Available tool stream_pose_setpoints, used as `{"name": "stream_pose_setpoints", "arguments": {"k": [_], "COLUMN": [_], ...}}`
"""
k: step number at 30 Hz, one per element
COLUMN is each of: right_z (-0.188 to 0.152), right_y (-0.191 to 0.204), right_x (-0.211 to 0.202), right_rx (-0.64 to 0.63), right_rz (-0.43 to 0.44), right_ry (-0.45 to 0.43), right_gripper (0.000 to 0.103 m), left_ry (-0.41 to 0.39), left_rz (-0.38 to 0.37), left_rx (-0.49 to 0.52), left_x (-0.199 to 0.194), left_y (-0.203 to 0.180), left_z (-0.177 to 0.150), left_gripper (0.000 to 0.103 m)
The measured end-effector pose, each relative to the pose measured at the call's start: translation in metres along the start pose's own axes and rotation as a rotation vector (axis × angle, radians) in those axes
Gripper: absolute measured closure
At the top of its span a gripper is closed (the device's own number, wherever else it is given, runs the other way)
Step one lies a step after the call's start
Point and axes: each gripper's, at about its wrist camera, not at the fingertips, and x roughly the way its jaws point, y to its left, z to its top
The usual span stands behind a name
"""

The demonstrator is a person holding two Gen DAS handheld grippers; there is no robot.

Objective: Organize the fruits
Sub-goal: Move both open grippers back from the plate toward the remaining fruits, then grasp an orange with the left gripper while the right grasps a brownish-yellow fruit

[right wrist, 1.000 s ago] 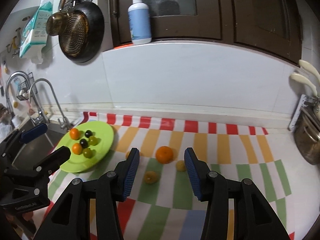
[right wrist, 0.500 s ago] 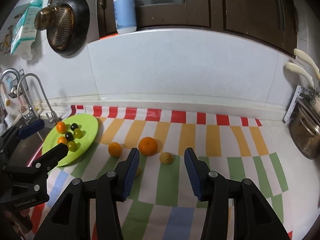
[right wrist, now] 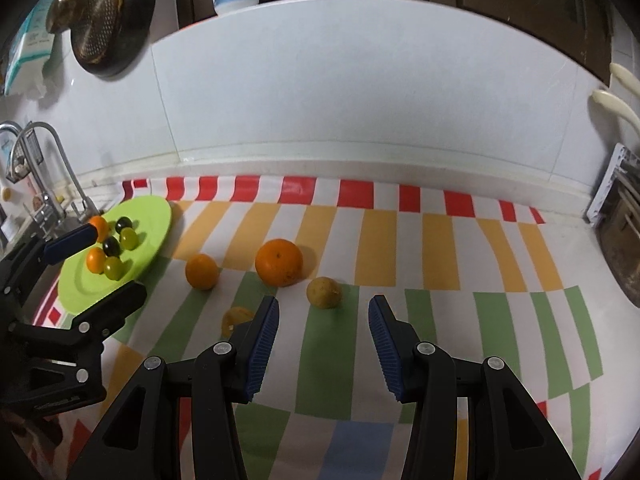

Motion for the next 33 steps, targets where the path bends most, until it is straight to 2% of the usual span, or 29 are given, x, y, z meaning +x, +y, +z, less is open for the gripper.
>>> {"name": "stream_pose_setpoints", "arguments": {"k": [9, 19, 29, 33], "right_z": [-0.001, 0.001, 0.0, -0.001], "right_y": [-0.001, -0.004, -0.008, -0.009], "right_x": [0.031, 0.048, 0.067, 0.067], "right_rx": [0.026, 0.043, 0.056, 0.056], "right_rz": [0.027, 0.039, 0.066, 0.068], "right_ry": [0.053, 0.07, 0.107, 0.108], "right_gripper": [0.055, 0.056, 0.071, 0.074], "left_ry": [0.083, 0.146, 0.164, 0.159], "left_rz": [-0.055, -0.131, -0.149, -0.144], "left_rx": [-0.011, -0.02, -0.028, -0.024], "left_x": [0.037, 0.063, 0.073, 0.076], "left_y": [0.008, 0.008, 0.008, 0.007], "left_z": [0.001, 0.003, 0.007, 0.008], "left_gripper": [0.03, 0.051, 0.066, 0.067]}}
